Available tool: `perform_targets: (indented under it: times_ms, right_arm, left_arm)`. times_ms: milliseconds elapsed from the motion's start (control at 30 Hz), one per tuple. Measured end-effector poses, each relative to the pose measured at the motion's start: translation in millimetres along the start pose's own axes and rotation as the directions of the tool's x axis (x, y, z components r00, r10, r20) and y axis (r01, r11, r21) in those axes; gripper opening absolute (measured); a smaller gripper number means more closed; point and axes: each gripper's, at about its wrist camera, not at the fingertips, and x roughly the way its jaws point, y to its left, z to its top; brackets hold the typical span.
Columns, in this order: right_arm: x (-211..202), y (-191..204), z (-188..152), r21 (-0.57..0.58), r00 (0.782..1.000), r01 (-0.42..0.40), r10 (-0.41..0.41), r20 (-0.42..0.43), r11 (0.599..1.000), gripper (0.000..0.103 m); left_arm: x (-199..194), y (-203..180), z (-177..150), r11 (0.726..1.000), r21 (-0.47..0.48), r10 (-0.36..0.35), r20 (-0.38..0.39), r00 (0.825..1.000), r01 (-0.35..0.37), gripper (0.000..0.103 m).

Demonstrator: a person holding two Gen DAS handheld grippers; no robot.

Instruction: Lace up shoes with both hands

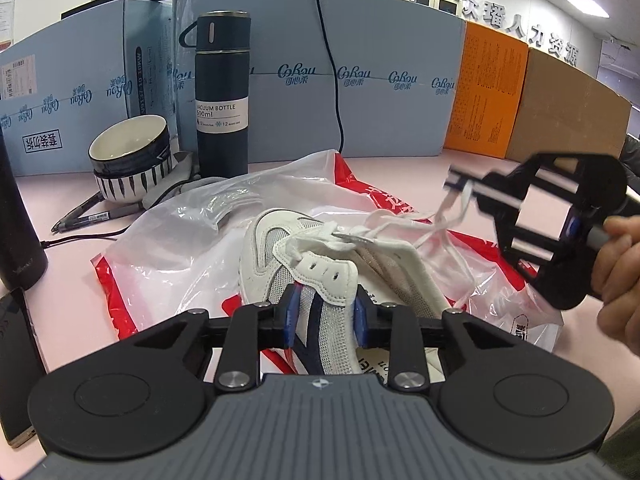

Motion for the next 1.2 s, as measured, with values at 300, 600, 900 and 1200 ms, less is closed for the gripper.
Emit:
perform_targets:
  times_ms: [300,600,900,1200]
  right_arm:
    - [0,36,-9,-0.033,0.992,-0.125,0.124,-0.036,0.992,0.003]
    - [-16,53,-9,-0.094,0.996,-0.085,0.085,-0.007,0.992,0.007]
    - [-87,125,0,-0.409,0.872,0.423,-0.240,0.427,0.809,0.075]
    - [-20,144,-20,-0.726,0.848,0.524,-0.349,0.398,0.445,0.084]
  left_arm:
    - [0,0,-1,1.000,0.005,0.000,-0.007,1.000,0.000,0.026]
    - [3,1,-2,1.000,-0.005,0.015,-0.031,0.999,-0.015,0.029]
    - [4,8,-7,0.997,-0.043,0.060,-0.039,0.997,-0.062,0.054]
    - [3,10,-6,0.997,-0.042,0.071,0.000,0.997,-0.071,0.057]
